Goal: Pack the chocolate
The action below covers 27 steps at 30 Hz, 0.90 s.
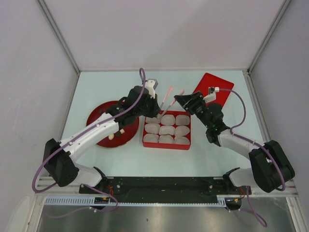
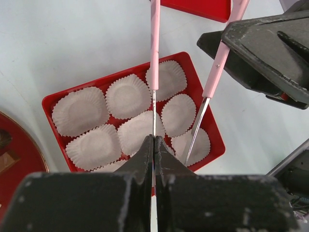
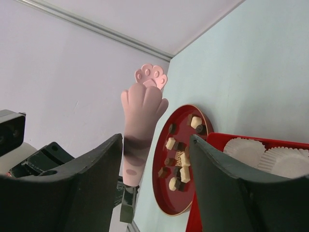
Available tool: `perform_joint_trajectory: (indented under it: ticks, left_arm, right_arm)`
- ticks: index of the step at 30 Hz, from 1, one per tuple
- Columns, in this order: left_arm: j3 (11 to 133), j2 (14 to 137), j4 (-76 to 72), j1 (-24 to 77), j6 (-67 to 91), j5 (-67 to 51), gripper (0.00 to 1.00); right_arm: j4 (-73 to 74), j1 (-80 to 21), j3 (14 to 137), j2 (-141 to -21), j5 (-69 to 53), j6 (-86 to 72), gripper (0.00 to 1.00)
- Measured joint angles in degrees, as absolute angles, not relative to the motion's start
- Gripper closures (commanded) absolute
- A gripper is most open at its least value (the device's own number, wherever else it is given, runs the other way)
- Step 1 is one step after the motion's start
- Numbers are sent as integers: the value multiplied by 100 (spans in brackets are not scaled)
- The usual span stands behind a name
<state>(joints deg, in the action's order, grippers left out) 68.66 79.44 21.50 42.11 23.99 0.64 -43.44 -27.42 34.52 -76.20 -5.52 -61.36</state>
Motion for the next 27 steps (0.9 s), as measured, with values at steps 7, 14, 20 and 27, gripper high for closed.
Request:
perform_joint_trajectory:
  ticks: [7, 14, 20, 27]
  left_arm:
    - [6853, 7944, 2095, 4254, 2397, -25, 100]
    - [6705, 7940, 1968, 4316, 2375, -21, 87]
    - [6335, 7540, 1555, 4344, 2154, 134, 36]
    - [5677, 6692, 659, 4379, 1737, 224, 2]
  right_arm:
    - [-4626, -2735, 3452, -7728, -659, -6259, 59]
    - [-4829, -2716, 3452, -7728, -797, -6407, 100]
    - [-4670, -2722, 3452, -7669, -799, -6449, 100]
    - [-4219, -2838, 3452, -7310, -620, -6501, 100]
